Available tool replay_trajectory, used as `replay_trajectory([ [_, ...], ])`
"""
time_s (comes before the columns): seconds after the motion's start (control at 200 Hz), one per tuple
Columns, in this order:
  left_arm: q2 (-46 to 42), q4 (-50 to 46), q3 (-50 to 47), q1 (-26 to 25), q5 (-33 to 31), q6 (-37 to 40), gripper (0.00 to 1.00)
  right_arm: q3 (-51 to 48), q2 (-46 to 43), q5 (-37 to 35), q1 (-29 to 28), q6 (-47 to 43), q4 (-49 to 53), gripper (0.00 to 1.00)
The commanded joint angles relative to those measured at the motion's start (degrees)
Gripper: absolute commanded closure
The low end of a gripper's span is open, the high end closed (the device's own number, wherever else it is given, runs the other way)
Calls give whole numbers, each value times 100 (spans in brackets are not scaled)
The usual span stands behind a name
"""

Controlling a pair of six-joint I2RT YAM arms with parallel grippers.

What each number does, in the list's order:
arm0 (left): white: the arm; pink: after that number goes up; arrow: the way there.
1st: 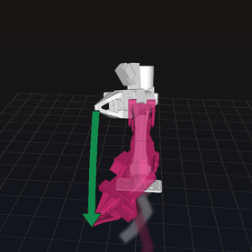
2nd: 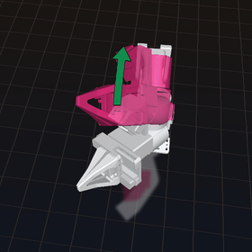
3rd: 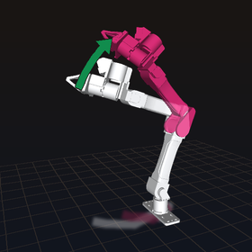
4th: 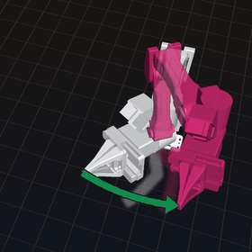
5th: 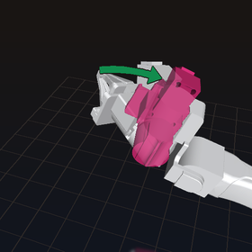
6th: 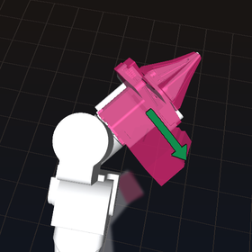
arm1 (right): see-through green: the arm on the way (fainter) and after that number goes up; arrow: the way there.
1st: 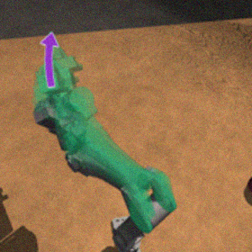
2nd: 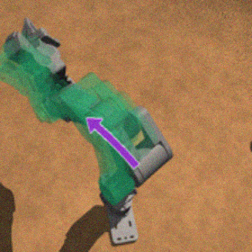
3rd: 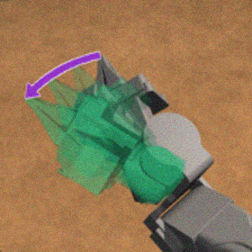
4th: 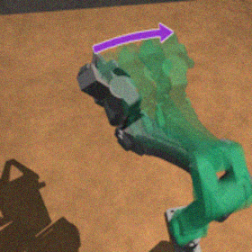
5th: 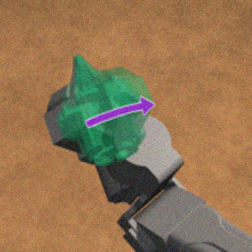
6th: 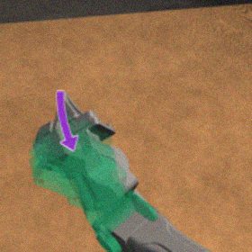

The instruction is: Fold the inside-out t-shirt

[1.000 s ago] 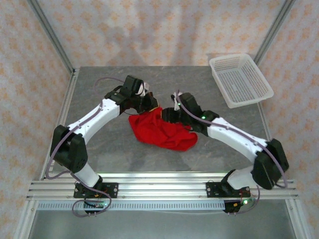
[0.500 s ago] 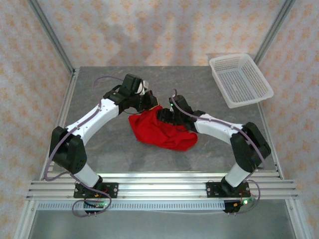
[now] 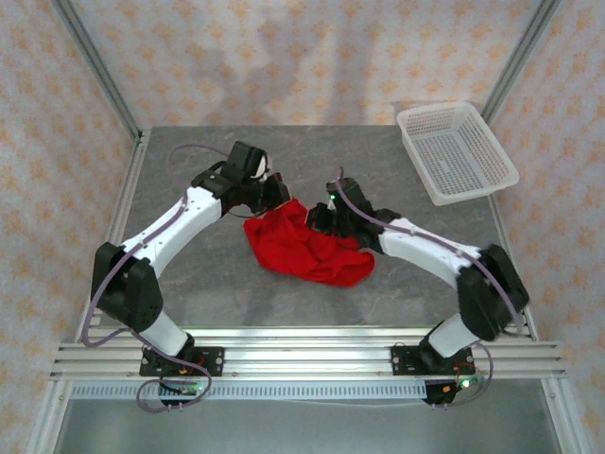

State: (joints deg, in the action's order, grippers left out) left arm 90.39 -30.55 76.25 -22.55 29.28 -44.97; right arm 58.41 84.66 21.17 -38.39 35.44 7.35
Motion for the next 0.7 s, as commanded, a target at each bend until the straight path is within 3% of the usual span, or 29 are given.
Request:
replay_trajectory([
  [0.0, -436, -51, -563, 283, -451, -119, 100, -309, -1161, -287, 124, -211, 246, 100],
  [0.18, -654, 781, -1115, 423, 58, -272, 100, -1298, -2275, -69, 200, -189, -826, 100],
  [0.335, -934, 284, -942, 371, -133, 321, 100, -1748, -2557, 376, 200, -370, -1313, 100],
  [0.39, -1147, -3, -906, 421, -401, 542, 91, -1734, -2586, 484, 199, -706, -1066, 100],
  [0.48, -1465, -355, -825, 458, -594, 1052, 59, -1588, -2542, 805, 200, -1269, -509, 100],
  [0.54, -1604, -681, -646, 311, -664, 1744, 44, -1482, -2479, 1011, 200, -1466, -236, 100],
  [0.696, -1568, -1554, -116, -421, -919, 3366, 36, -1365, -2372, 1213, 200, -1589, -106, 100],
])
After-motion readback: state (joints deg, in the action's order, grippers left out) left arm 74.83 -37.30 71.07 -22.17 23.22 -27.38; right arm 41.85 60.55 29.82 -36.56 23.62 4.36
